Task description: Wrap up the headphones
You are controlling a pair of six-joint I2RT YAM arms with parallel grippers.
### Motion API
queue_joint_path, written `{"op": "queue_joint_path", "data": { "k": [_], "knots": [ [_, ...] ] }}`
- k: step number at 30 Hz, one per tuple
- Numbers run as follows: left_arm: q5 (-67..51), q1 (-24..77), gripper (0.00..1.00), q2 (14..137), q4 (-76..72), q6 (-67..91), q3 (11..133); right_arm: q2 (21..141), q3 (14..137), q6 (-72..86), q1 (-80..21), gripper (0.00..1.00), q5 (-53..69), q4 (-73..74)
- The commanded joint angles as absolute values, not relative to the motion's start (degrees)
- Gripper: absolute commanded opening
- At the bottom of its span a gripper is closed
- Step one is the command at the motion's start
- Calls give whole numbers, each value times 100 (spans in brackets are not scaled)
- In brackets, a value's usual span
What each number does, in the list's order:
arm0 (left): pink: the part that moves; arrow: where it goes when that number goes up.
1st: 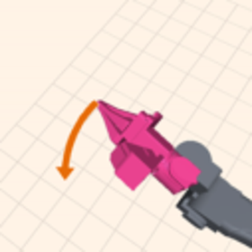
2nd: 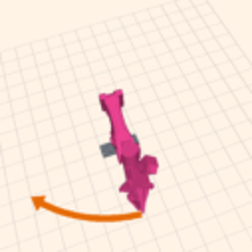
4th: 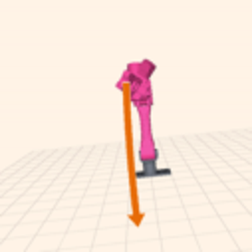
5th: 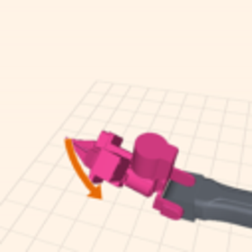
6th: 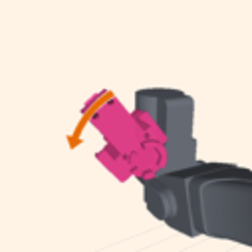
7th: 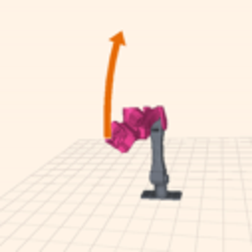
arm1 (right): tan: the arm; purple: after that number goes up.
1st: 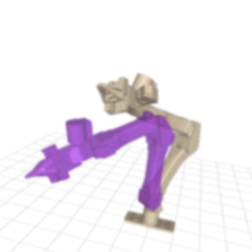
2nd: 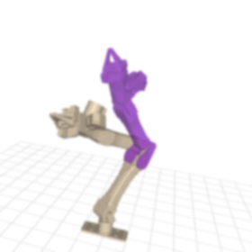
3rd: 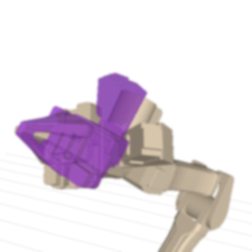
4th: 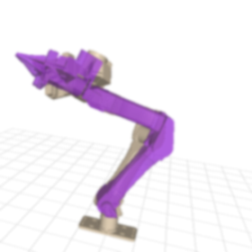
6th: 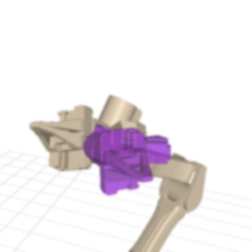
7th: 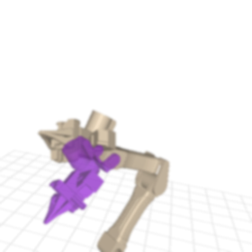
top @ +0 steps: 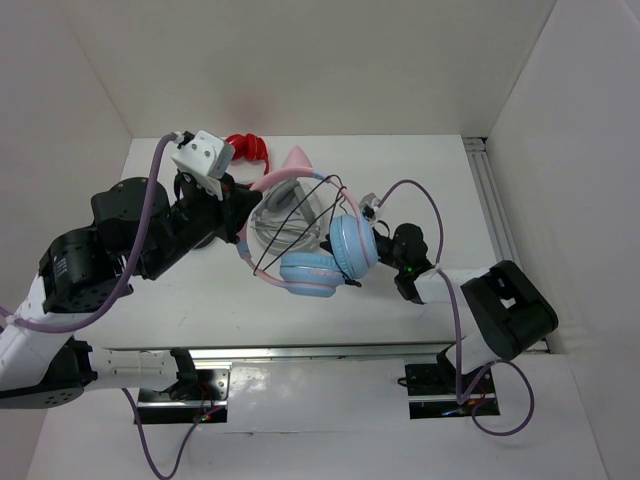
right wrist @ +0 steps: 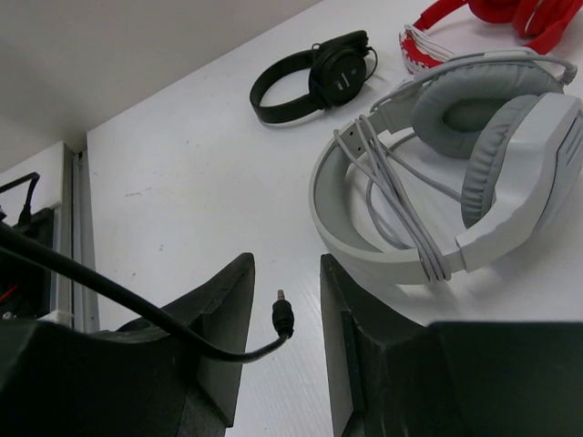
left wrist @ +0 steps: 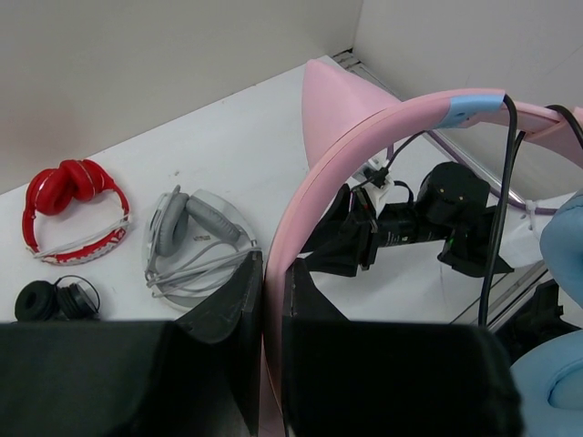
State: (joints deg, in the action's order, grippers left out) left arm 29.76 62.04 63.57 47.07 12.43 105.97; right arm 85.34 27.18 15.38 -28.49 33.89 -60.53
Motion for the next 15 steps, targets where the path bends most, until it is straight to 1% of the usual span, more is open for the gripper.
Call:
{"op": "queue_joint_path", "data": {
  "k": [1, 9, 11, 13, 15],
  "knots": [
    [2971, 6223, 0, 6223, 3929, 1573, 10925, 8543, 2628, 1590, -2883, 43, 3445, -6732],
    [3023, 6223, 0, 6275, 3929, 1573, 10925, 8596, 2619, 1643, -2883, 43, 3445, -6811],
    [3023, 6223, 0, 6275, 3929, 1573, 10925, 8596, 2619, 1644, -2883, 38, 3445, -6864],
    [3076, 6223, 0, 6275, 3929, 1573, 10925, 8596, 2619, 1644, -2883, 37, 3498, -6864],
    [3076, 6223, 0, 6275, 3929, 1573, 10925, 8596, 2619, 1644, -2935, 32, 3551, -6864]
  ]
}}
